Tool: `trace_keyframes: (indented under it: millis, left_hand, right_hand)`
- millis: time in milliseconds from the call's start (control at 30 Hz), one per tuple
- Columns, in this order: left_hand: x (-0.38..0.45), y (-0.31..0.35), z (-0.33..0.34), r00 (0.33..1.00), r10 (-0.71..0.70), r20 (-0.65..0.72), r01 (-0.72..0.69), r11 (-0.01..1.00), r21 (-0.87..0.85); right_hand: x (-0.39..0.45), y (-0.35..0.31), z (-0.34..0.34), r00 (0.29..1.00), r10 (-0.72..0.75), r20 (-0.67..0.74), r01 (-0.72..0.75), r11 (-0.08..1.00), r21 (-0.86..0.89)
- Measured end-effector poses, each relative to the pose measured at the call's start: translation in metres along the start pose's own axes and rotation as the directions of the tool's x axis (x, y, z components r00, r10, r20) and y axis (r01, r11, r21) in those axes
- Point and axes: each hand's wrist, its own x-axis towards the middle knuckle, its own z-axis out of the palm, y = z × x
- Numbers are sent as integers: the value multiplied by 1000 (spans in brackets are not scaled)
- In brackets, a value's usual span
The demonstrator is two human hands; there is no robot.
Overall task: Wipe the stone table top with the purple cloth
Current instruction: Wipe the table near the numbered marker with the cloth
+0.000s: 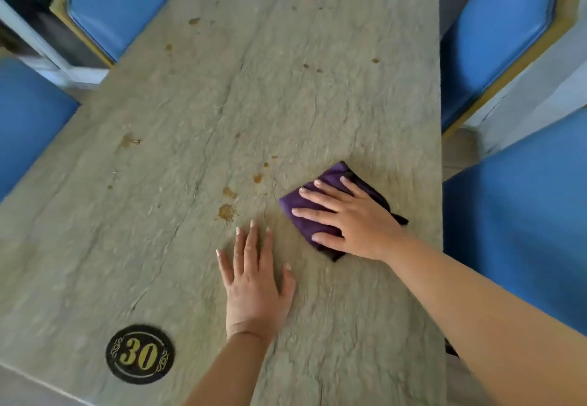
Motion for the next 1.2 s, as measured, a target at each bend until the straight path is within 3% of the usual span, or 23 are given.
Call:
trace_keyframes:
  millis: [67, 133, 200, 233, 267, 400, 500, 533, 600, 667, 733, 767, 933, 1033, 1100, 1133, 1200]
  left_hand:
    - [2, 0, 1, 1000, 4, 12, -4, 1000, 6]
    - [1, 0, 2, 1000, 5, 23, -5, 1000, 5]
    - [2, 0, 1, 1000, 7, 3, -7, 999, -32]
    - [2, 0, 0, 1000, 6, -4, -7, 998, -65]
    - [1, 0, 0, 1000, 3, -12, -4, 994, -106]
    - [0, 0, -1, 998, -21, -60, 4, 962, -273]
    - [0, 0, -1, 997, -23, -79, -1, 958, -287]
    - [0, -1, 0, 996, -10, -86, -14, 963, -269]
    - [2, -2, 2, 995, 9, -100, -33, 969, -244]
    - [2, -3, 3, 995, 15, -99, -39, 969, -242]
    - [2, -4, 3, 994, 21, -105, -48, 966, -253]
    - [2, -3, 3, 993, 25, -113, -54, 964, -259]
    - [0, -4, 1, 993, 32, -116, -68, 945, -320]
    - [0, -2, -7, 997, -32, -75, -1, 916, -400]
    - [-8, 8, -17, 992, -106, -66, 60, 868, -492]
    - [-17, 16, -21, 989, -99, -107, 26, 844, -536]
    - [-49, 44, -21, 983, 62, -172, -144, 841, -521]
  right_hand:
    - [2, 27, -1, 973, 233, -12, -233, 972, -12]
    - [24, 34, -2, 833, 554, -9, -553, 833, 22]
    - [55, 21, 0, 691, 722, 35, -723, 690, 39]
    - [67, 8, 1, 683, 727, 62, -730, 682, 50]
    - [75, -7, 2, 723, 686, 79, -690, 721, 63]
    - [40, -57, 6, 956, 288, 49, -290, 957, 33]
    - [-18, -37, 2, 995, 62, 72, -62, 998, -1]
    - [-35, -25, 0, 992, 95, 83, -95, 995, -6]
    - [-55, -8, -3, 943, 327, 59, -327, 945, -14]
    - [-58, -15, -3, 800, 598, 42, -598, 801, -16]
    - [-54, -43, 1, 675, 738, 25, -738, 675, 2]
    - [-55, -62, 3, 672, 740, 21, -740, 673, 5]
    - [-106, -146, 2, 877, 473, 88, -478, 877, 54]
    - [-137, -154, -10, 929, 347, 128, -367, 904, 217]
    - [-146, -144, -22, 929, 364, 69, -354, 816, 457]
    - [-149, -135, -29, 901, 434, 10, -365, 747, 556]
    - [-155, -111, -41, 791, 609, -65, -438, 637, 634]
